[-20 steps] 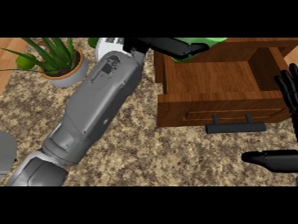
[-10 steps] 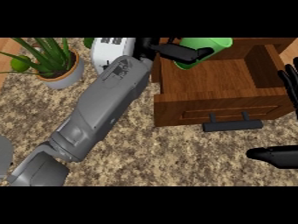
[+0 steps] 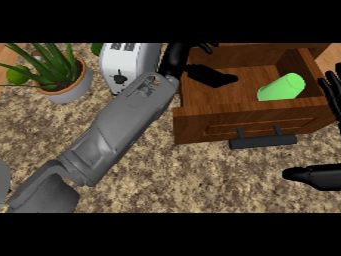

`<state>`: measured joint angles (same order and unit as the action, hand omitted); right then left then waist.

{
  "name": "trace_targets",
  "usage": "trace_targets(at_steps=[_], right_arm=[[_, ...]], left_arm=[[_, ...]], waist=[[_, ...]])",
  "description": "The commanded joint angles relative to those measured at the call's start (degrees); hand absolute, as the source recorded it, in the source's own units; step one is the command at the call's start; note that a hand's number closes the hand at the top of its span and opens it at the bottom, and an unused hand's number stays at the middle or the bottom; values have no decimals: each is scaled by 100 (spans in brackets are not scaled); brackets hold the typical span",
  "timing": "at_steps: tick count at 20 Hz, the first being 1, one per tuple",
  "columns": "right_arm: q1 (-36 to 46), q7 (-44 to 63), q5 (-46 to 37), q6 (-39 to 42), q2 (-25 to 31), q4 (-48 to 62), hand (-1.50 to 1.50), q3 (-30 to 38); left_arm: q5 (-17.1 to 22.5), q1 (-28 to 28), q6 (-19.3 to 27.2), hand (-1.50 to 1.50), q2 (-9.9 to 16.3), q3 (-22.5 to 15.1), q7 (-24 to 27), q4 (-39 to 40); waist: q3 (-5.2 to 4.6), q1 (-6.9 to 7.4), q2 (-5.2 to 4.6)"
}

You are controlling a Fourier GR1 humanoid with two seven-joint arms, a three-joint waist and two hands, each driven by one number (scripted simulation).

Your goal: Pick up the cup, place it into the drawer and close the drawer

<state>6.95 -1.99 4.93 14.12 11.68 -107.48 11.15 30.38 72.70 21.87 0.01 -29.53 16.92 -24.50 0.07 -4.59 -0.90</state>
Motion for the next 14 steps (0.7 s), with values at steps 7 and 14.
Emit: trace_targets(at_steps=[7,14], right_arm=[[39,48,211,163,114,-172,-150,81],[46,180,1164,635,-177,-172,150,-177]], left_arm=[[274,-218,717,-150,-1,-895,-12,-226],[694,-148,797,-150,-1,-683,618,-541]], waist=[[-2,-71,-13],[-4,37,14]])
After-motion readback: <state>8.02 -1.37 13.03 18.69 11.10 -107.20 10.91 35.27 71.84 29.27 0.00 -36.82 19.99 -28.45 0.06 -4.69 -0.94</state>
